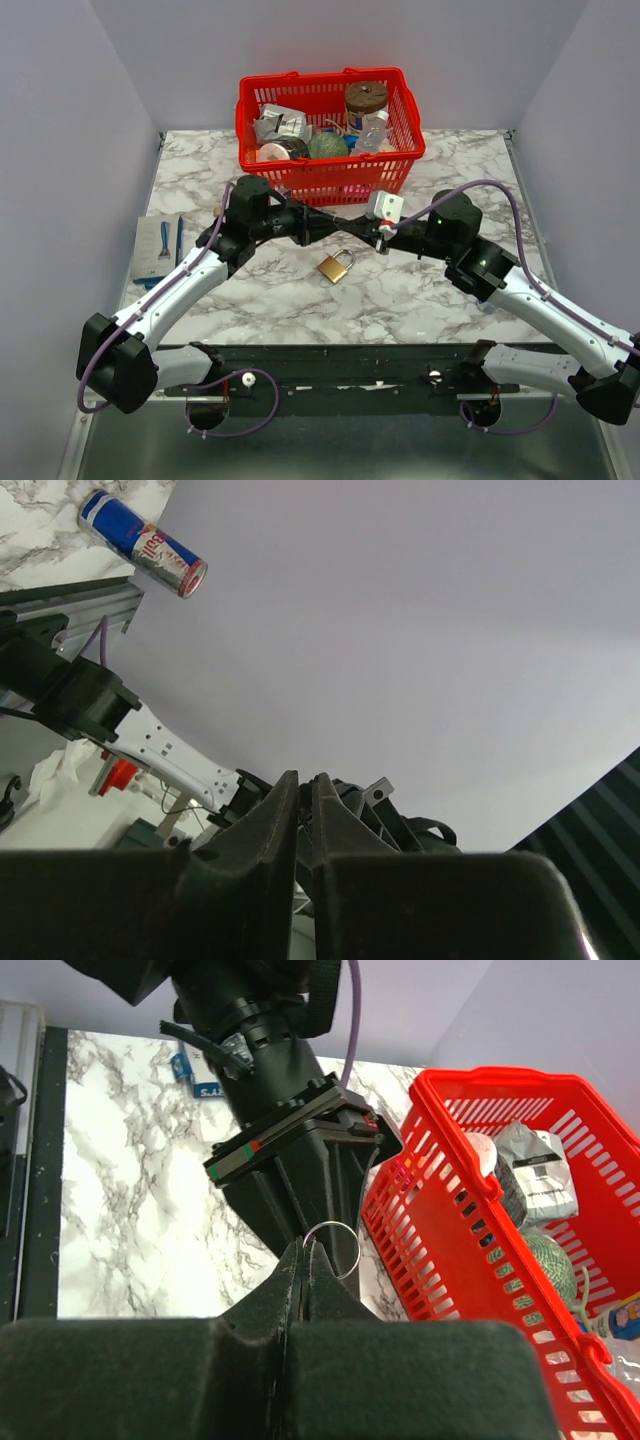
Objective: Unlock with the key
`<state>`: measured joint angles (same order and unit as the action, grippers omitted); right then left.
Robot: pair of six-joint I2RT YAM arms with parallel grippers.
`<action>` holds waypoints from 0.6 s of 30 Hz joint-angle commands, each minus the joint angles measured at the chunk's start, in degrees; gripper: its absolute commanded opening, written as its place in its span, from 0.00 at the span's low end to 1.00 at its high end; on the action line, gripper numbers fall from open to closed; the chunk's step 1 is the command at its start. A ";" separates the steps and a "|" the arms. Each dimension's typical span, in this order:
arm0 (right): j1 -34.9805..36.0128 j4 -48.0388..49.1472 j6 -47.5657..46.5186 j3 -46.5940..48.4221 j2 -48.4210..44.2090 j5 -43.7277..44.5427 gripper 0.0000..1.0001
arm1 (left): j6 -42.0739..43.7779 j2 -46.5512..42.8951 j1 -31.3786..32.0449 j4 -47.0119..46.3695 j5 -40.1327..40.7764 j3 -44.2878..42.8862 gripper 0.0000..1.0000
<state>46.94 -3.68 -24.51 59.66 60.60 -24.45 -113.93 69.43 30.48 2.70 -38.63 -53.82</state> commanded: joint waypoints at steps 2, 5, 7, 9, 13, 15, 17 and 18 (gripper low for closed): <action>0.70 -1.15 -3.34 -0.60 -0.92 -3.32 0.11 | -6.92 -0.70 0.11 -1.64 -1.19 1.00 0.08; 0.87 -2.82 -3.70 -0.60 -1.18 -4.12 0.23 | -7.18 -0.17 0.02 -2.44 -0.40 1.35 0.00; 1.05 -3.26 -3.53 -1.12 -1.53 -4.12 0.29 | -7.18 -0.08 0.11 -4.63 0.31 1.53 0.00; 1.05 -3.17 -2.21 -1.65 -1.97 -3.42 0.35 | -6.48 0.27 0.02 -6.03 1.80 1.88 0.00; 1.05 -2.73 7.26 -0.95 -2.24 3.60 0.46 | -2.71 0.97 -0.25 -14.36 5.40 3.89 0.00; 0.96 -2.82 15.08 -0.68 -1.54 8.42 0.52 | 4.01 1.15 -0.51 -21.29 7.86 4.78 0.00; 0.18 -2.91 23.22 -0.68 -0.40 8.98 0.53 | 12.89 1.76 -0.60 -19.59 9.19 2.42 0.00; -0.44 -2.73 27.02 -0.60 0.04 7.93 0.53 | 18.16 2.20 -0.60 -14.35 9.28 -2.12 0.00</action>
<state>47.55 -6.13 -14.72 58.70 59.37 -20.93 -111.28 70.39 30.33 -9.89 -33.80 -50.00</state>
